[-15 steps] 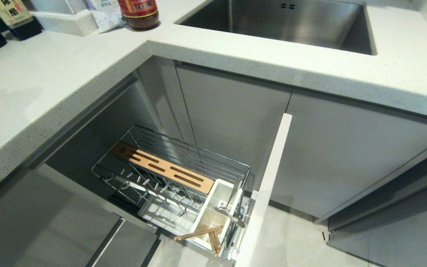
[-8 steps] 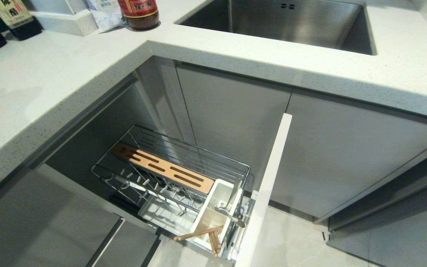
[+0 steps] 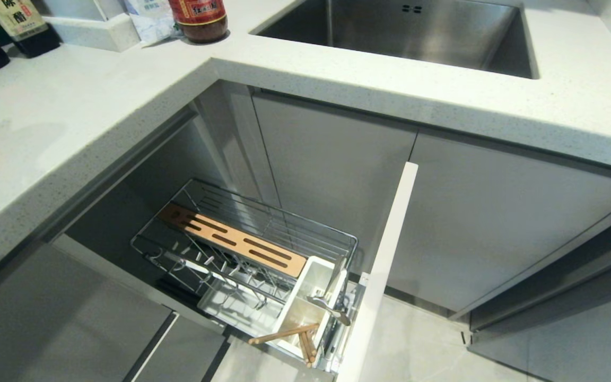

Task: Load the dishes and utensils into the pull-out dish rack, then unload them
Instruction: Take the bowl out of the cupboard, then take the fork out of the cupboard

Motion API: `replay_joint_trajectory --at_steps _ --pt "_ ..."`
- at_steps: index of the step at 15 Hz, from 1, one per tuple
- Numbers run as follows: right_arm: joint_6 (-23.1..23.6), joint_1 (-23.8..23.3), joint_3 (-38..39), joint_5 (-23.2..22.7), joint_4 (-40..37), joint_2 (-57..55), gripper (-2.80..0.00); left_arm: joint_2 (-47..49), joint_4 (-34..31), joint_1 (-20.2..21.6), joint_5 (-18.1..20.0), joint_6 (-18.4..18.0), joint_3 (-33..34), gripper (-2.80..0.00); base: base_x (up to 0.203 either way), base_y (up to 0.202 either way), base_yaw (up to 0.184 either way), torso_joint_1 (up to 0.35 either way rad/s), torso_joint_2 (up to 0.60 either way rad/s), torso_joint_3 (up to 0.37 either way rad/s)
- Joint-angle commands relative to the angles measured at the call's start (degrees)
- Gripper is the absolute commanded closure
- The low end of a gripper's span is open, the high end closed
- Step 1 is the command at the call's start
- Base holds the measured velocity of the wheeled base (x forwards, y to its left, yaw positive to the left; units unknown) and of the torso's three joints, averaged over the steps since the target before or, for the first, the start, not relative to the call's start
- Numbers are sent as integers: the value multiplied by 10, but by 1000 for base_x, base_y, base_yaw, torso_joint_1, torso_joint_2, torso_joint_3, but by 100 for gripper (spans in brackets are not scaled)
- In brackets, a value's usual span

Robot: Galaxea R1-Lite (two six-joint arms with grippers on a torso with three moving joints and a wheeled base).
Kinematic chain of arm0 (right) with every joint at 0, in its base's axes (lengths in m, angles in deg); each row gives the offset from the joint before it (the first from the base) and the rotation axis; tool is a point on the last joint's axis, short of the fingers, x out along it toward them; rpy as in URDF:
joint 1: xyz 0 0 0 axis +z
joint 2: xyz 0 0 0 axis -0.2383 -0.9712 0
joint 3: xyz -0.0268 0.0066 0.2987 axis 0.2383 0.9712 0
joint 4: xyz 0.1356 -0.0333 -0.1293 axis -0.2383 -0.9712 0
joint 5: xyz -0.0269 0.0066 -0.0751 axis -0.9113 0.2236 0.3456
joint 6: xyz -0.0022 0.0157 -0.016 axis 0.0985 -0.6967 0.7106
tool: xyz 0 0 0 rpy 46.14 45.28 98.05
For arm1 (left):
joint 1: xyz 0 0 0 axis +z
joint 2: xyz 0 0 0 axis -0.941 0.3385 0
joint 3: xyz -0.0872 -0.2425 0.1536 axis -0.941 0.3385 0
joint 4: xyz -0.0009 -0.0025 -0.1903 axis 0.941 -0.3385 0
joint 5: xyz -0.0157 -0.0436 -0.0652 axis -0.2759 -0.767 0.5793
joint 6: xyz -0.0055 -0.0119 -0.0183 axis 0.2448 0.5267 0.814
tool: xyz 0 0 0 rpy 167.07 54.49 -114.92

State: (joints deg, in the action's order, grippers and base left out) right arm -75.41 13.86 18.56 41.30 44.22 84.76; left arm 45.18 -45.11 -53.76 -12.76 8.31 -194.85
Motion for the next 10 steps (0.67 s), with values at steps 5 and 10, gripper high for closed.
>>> replay_joint_trajectory --at_steps 5,10 --pt "0 0 0 0 0 0 0 -94 260 -48 -14 127 59 0 0 0 0 0 0 0" --pt "0 0 0 0 0 0 0 -139 301 -179 -17 208 85 0 0 0 0 0 0 0"
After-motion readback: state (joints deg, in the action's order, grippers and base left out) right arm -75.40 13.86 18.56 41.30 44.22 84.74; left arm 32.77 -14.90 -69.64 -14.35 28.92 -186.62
